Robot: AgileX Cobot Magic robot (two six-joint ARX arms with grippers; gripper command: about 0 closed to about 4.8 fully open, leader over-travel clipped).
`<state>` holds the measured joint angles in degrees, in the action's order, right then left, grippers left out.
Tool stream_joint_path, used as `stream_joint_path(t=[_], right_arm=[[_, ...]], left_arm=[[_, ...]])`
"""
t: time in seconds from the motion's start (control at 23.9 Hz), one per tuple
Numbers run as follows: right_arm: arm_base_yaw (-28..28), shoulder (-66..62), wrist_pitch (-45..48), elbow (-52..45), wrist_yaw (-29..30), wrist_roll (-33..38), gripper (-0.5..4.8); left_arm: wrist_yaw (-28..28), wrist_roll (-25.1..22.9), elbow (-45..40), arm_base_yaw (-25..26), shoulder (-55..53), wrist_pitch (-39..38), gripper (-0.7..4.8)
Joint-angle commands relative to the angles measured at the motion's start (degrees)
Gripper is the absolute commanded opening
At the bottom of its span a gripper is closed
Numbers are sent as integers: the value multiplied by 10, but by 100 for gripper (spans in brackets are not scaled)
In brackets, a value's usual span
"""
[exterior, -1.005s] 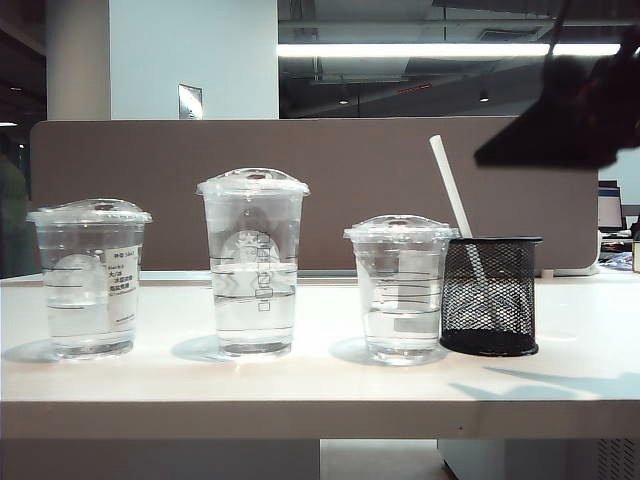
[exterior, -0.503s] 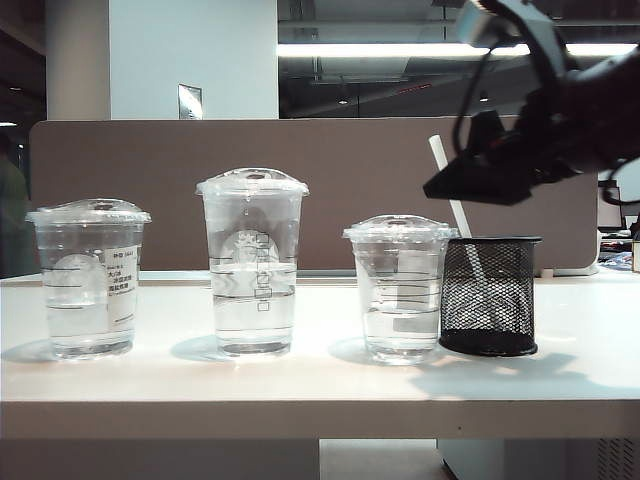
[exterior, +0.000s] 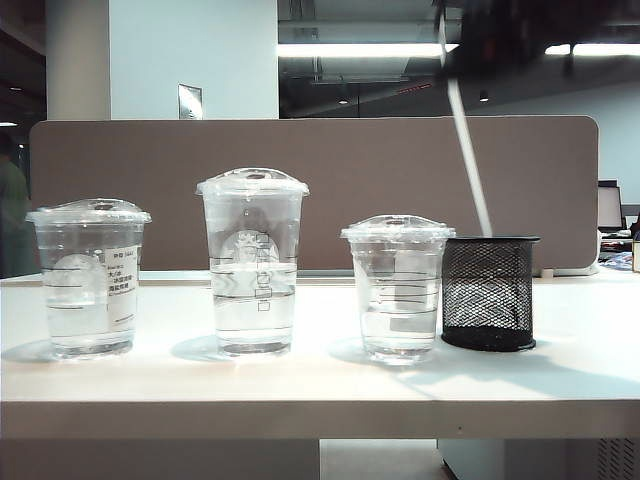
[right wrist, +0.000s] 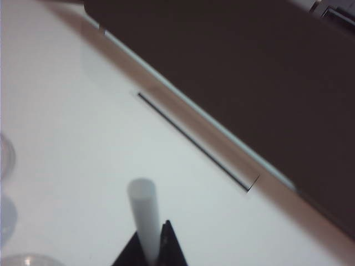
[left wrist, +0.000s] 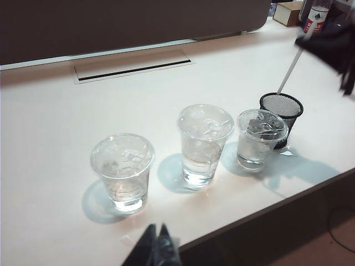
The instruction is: Pick up the straw and insert it into the small coffee cup.
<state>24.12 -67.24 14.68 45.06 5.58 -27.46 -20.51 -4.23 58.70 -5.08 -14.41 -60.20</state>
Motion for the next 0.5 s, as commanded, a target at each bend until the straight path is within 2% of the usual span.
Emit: stream_joint_path(t=[0.04, 0.08, 0.13, 0.17, 0.25, 0.5], right_arm=[[9, 42, -117, 70, 8, 27, 26], [21, 65, -166, 114, 12, 84, 26], [27, 72, -176, 128, 20, 111, 27], [39, 83, -179, 148, 51, 167, 27], [60, 88, -163, 153, 89, 217, 27], [120, 35, -193, 150, 82, 216, 27]], left_arm=[[-3, 1, 1, 1, 0, 8, -4], [-3, 0, 1, 1, 0, 8, -4], [-3, 0, 1, 1, 0, 8, -4], [-3, -1, 1, 1, 0, 11, -4], [-3, -1, 1, 1, 0, 16, -4], [-3, -3, 1, 1, 0, 25, -4]])
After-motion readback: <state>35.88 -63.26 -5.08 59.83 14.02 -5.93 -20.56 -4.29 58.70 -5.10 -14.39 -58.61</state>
